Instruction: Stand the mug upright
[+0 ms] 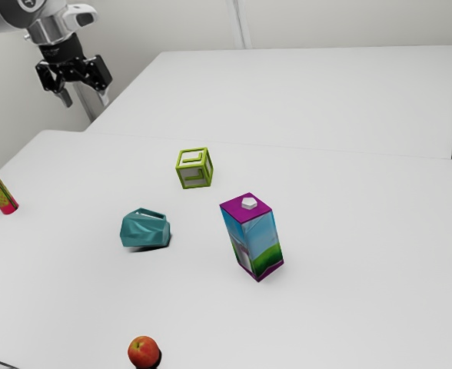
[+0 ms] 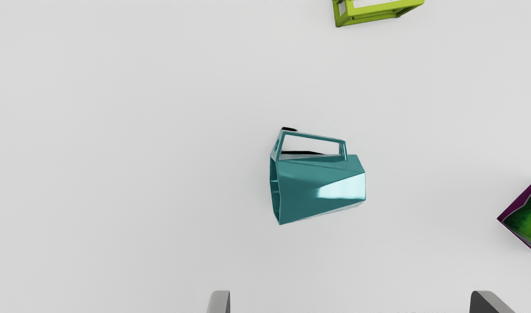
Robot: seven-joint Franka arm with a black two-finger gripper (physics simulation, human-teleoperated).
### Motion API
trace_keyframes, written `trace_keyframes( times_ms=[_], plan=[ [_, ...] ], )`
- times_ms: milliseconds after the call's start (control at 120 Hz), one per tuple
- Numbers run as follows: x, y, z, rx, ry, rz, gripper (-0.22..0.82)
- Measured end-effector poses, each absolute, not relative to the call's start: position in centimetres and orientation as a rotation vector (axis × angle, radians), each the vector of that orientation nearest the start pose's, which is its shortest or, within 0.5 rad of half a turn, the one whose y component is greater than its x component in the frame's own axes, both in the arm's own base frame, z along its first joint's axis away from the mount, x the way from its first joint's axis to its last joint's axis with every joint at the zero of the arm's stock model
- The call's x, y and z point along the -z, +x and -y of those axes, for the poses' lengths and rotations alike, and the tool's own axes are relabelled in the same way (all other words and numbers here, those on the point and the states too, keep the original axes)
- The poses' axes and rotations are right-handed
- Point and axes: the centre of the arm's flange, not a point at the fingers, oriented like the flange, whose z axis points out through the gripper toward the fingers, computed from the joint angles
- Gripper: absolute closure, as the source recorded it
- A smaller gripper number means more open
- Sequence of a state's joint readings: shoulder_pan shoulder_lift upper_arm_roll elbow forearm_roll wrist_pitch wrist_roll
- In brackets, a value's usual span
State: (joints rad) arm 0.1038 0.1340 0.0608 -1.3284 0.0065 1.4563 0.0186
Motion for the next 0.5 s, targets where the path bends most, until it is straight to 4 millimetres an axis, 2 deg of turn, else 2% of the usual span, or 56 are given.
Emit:
trace_keyframes(
  times_ms=[100, 158, 183, 225, 300, 358, 417, 450, 500],
  plan=[
    [-65.3, 57.8, -8.9, 0.002, -3.121, 0.214, 0.0],
    [-63.9, 58.6, -9.2, -0.02, -3.139, 0.224, 0.0],
    [-62.8, 58.9, -10.3, -0.041, -3.158, 0.258, 0.0],
    [-60.6, 59.1, -13.5, -0.076, -3.205, 0.345, 0.0],
    [-54.1, 58.5, -20.2, -0.167, -3.336, 0.544, 0.0],
    [-48.1, 57.7, -24.3, -0.236, -3.453, 0.694, 0.0],
    [-42.1, 56.7, -26.1, -0.27, -3.577, 0.807, 0.0],
    [-38.8, 56.1, -26.6, -0.271, -3.648, 0.867, 0.0],
    [-35.0, 55.4, -26.7, -0.242, -3.741, 0.933, 0.0]
  ],
)
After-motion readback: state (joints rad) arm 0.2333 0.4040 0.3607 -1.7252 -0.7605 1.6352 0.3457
